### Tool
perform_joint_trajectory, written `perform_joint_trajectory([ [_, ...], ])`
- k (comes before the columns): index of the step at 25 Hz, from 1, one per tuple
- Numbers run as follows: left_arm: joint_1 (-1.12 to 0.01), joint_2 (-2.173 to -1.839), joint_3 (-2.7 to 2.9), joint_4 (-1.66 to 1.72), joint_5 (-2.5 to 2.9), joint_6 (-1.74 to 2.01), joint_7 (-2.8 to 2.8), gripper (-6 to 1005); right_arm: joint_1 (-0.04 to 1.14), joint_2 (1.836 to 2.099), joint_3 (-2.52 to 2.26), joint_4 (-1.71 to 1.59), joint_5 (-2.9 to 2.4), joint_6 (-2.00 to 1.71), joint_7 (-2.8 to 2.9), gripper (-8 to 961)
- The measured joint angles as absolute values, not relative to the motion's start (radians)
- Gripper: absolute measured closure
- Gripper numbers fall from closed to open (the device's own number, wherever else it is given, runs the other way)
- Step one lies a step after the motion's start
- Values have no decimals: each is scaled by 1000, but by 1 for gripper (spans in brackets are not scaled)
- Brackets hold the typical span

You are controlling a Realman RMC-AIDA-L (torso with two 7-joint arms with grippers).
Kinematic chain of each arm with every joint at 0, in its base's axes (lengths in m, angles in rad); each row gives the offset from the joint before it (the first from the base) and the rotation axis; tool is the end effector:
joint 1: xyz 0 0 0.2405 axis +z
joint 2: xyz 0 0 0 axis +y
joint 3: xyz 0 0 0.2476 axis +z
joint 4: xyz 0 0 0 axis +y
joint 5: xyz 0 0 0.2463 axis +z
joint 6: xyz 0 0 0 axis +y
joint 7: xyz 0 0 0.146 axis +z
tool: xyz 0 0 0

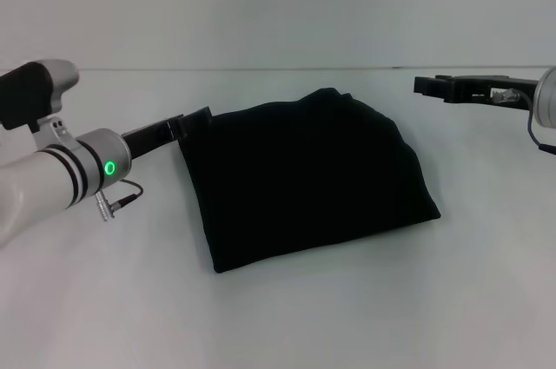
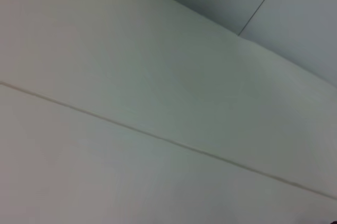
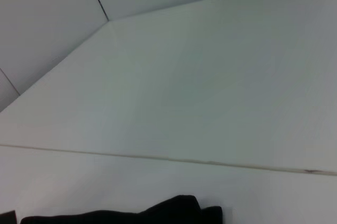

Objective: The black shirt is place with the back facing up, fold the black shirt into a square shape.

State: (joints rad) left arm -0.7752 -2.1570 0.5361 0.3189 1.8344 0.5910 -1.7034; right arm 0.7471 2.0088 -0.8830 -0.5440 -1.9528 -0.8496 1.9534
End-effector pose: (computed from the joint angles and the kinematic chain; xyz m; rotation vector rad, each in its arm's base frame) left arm -0.2942 0.4508 -0.0585 -1.8150 -1.4021 -0.6261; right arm 0.2584 0.4773 0.0128 -2.1689 1.1328 0.4847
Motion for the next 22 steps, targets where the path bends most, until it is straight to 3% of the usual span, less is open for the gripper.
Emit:
perform_joint_trajectory([
  [22,-808,-2163,628,294,1832,544,-1695,120,761,2010,-880,-545,-1954,-847,1929,542],
])
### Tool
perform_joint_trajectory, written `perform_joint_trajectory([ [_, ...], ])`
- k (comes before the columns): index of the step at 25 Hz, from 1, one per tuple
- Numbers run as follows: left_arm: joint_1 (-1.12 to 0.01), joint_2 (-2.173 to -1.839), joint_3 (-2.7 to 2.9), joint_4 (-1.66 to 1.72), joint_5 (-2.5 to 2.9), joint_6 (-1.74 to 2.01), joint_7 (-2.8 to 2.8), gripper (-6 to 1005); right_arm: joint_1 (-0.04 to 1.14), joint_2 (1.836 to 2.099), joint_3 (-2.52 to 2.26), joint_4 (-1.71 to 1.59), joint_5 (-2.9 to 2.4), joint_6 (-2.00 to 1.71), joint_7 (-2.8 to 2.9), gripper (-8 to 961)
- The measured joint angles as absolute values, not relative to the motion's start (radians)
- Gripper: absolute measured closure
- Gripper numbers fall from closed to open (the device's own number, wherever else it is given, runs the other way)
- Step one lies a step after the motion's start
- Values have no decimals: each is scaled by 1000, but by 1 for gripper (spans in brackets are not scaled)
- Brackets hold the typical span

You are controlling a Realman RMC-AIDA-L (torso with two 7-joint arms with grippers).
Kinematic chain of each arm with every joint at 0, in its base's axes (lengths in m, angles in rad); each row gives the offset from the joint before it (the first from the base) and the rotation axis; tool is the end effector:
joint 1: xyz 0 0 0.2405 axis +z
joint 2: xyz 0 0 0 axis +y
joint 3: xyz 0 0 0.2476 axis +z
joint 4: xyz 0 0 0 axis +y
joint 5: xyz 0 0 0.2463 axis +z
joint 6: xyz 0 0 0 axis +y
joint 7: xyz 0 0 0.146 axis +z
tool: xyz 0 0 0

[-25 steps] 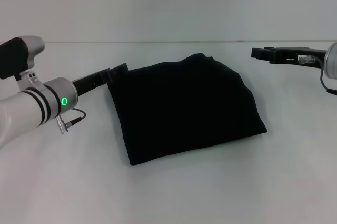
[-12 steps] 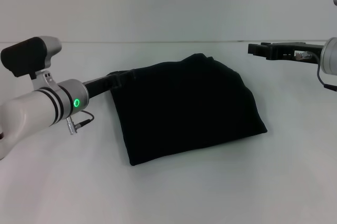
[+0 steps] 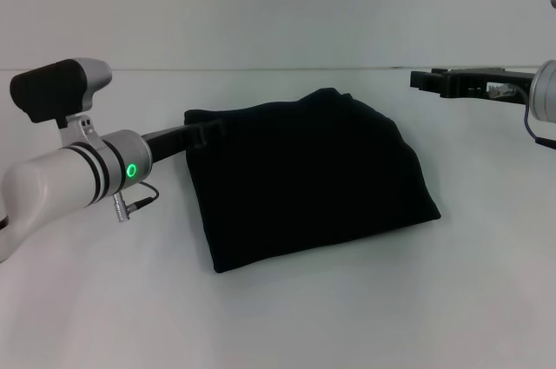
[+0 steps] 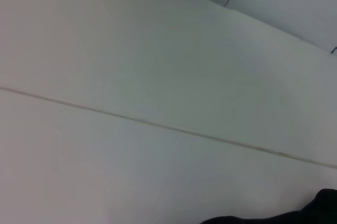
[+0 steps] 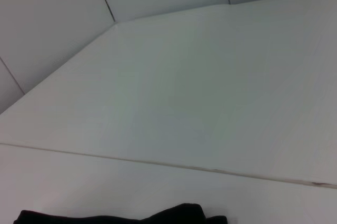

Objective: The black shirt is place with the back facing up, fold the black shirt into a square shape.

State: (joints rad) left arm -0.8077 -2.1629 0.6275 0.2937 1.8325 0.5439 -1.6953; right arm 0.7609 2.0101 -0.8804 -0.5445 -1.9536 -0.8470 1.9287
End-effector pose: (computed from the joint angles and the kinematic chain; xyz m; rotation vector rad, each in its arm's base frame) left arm -0.2799 0.4535 -0.0751 -1.8989 -1.3472 -0.5419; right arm 0.2519 0.4810 0.0129 -2.1855 1.0911 0.4813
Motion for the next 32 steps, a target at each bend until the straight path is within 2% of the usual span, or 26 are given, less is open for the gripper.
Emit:
perform_joint_trajectory([
  [5,-807,-2163,627,295,1831,551,-1690,333,760,2016,-882,-544,-1953,-847,1919,543],
  [11,-814,-2162,627,294,1834,565,-1690,543,752,2020,-880,-543,-1949,-846,1914,544],
  [13,-821,-2159,627,294,1834,569,-1691,783,752,2021,-880,-543,-1948,-847,1914,544],
  [19,-854,-2146,629,294,1835,581,-1696,936,752,2025,-876,-536,-1938,-846,1899,545],
  [27,-901,-2128,638,288,1837,585,-1697,919,752,2044,-854,-535,-1936,-846,1876,546],
  [32,-919,-2126,664,290,1838,584,-1697,908,752,2047,-854,-534,-1936,-847,1875,547],
])
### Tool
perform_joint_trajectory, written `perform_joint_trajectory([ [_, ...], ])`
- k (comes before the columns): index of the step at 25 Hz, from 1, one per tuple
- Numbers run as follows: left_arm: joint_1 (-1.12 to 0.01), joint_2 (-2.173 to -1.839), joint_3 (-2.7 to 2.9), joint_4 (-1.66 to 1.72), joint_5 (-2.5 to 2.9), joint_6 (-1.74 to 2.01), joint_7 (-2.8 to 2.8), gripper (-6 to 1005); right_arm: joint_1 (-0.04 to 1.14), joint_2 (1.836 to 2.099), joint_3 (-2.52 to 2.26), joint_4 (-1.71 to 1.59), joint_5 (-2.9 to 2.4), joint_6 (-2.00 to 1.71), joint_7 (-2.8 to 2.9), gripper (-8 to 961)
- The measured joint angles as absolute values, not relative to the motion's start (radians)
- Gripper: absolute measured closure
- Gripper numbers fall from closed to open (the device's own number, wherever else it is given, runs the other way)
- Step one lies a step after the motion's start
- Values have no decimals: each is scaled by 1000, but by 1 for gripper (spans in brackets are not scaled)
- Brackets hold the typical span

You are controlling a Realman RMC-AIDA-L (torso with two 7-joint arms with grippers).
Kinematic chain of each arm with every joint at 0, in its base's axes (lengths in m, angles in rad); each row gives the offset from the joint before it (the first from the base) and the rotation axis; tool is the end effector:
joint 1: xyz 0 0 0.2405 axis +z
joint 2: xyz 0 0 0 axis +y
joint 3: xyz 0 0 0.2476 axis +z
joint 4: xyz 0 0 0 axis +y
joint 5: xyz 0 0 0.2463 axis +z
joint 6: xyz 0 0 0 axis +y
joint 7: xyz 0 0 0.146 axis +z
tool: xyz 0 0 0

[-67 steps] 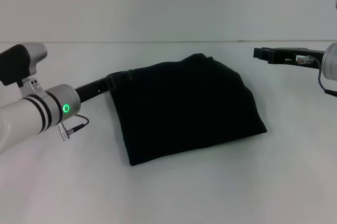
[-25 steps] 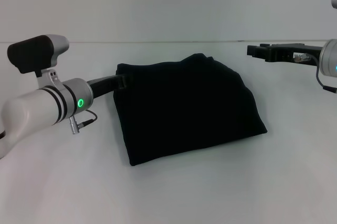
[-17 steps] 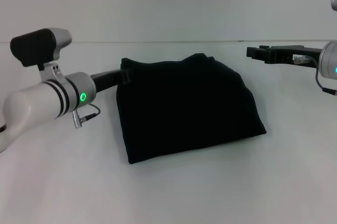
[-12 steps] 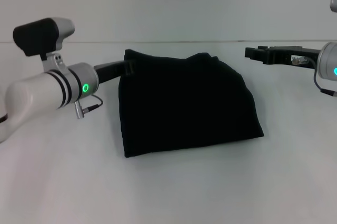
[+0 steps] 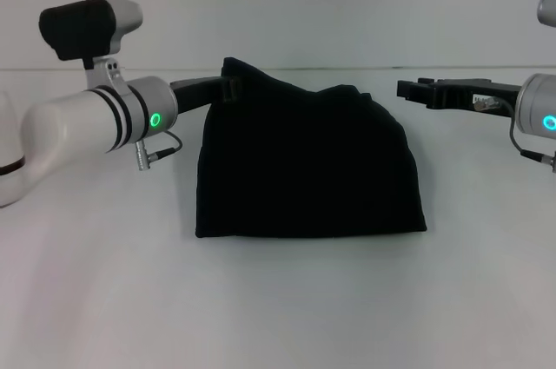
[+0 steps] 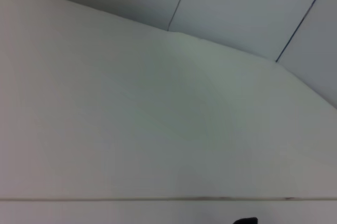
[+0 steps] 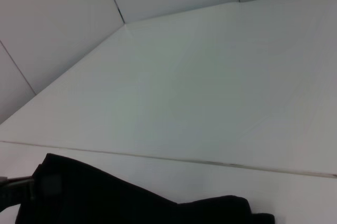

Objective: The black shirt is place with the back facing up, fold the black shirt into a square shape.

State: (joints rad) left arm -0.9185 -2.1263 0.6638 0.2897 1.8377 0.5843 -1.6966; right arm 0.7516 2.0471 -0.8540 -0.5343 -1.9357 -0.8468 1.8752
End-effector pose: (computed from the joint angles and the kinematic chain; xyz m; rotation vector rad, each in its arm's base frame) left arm -0.2287 0.4862 -0.0632 -2.0304 -1.1985 -0.5801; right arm 0.2521 0.4731 -0.0036 -2.1956 1.0970 0.5123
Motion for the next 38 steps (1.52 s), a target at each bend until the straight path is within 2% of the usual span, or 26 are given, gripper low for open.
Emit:
perform_joint_trajectory([
  [12,-938,-2124,676,294,1838,584,-1689,883,759,2048,-855,-534,-1936,-844,1864,549],
  [21,-917,-2134,693,341,1836,579,-1673,864,761,2048,-854,-533,-1936,-840,1862,498],
  [28,-857,-2111,692,419,1836,617,-1688,849,760,2046,-854,-542,-1930,-840,1861,458],
  [36,-675,-2109,685,682,1835,1080,-1787,489,728,2004,-841,-553,-1825,-995,1768,413],
  [38,-650,-2112,684,714,1846,1164,-1786,390,722,1987,-838,-559,-1829,-1063,1726,351],
])
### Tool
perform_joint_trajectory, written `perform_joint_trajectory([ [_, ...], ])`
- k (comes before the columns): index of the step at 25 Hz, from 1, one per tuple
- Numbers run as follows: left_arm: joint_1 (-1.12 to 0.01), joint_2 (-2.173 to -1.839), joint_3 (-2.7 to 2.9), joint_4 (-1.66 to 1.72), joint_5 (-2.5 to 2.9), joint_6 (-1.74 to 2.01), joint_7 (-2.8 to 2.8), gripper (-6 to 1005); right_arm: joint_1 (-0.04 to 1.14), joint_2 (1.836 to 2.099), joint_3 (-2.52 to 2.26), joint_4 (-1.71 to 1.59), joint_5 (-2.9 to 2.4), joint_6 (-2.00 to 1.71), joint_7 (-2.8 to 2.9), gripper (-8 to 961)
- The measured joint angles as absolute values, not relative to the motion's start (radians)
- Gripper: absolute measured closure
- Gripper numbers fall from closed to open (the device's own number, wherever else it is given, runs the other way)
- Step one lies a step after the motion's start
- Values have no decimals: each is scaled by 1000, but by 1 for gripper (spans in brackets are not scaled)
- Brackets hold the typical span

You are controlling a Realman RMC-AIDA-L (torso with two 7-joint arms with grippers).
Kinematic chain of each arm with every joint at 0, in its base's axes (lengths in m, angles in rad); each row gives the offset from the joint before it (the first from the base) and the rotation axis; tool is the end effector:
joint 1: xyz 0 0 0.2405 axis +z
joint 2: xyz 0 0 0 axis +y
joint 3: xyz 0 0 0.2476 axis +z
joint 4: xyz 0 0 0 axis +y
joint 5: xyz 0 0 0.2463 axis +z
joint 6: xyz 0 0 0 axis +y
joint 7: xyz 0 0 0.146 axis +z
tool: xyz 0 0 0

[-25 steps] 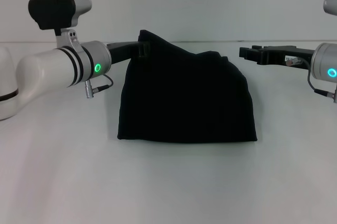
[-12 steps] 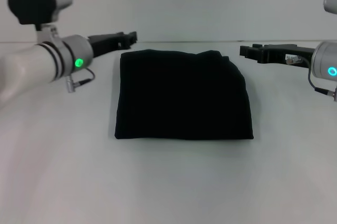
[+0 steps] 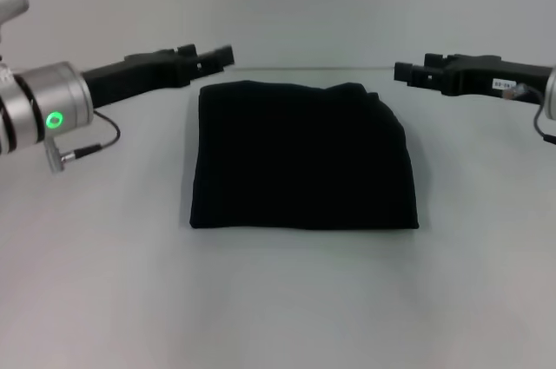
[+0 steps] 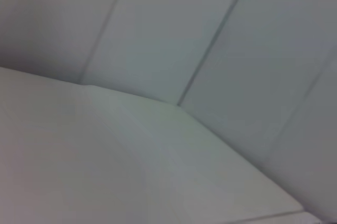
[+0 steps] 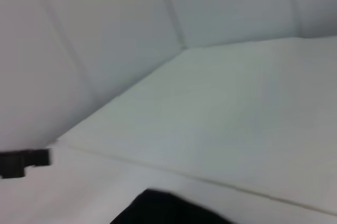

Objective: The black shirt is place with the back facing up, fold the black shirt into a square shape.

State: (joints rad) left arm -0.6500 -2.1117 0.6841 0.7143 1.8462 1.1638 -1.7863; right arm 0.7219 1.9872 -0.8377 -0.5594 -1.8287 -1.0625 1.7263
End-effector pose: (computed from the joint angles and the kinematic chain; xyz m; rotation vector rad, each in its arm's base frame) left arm -0.2370 0.4421 0.0266 -2.2604 -1.0201 -0.8551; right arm 0.2435 0.4638 0.0270 -2.3419 0.9279 0.6286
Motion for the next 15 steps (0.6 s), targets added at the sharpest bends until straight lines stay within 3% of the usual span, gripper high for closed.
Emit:
perform_joint_trajectory([
  [4,-644,-2112,693,746,1948,1288,-1745,238,729,1952,-862,-575,-1898,-1184,1700,228],
  [9,-685,-2102,709,754,2109,1297,-1713,78,774,1933,-867,-606,-2061,-1253,1738,242],
  [12,-711,-2096,711,757,2174,1293,-1702,79,811,1938,-872,-602,-2141,-1254,1765,243],
  [15,-725,-2090,722,766,2213,1300,-1700,80,845,1965,-879,-604,-2225,-1242,1786,243],
])
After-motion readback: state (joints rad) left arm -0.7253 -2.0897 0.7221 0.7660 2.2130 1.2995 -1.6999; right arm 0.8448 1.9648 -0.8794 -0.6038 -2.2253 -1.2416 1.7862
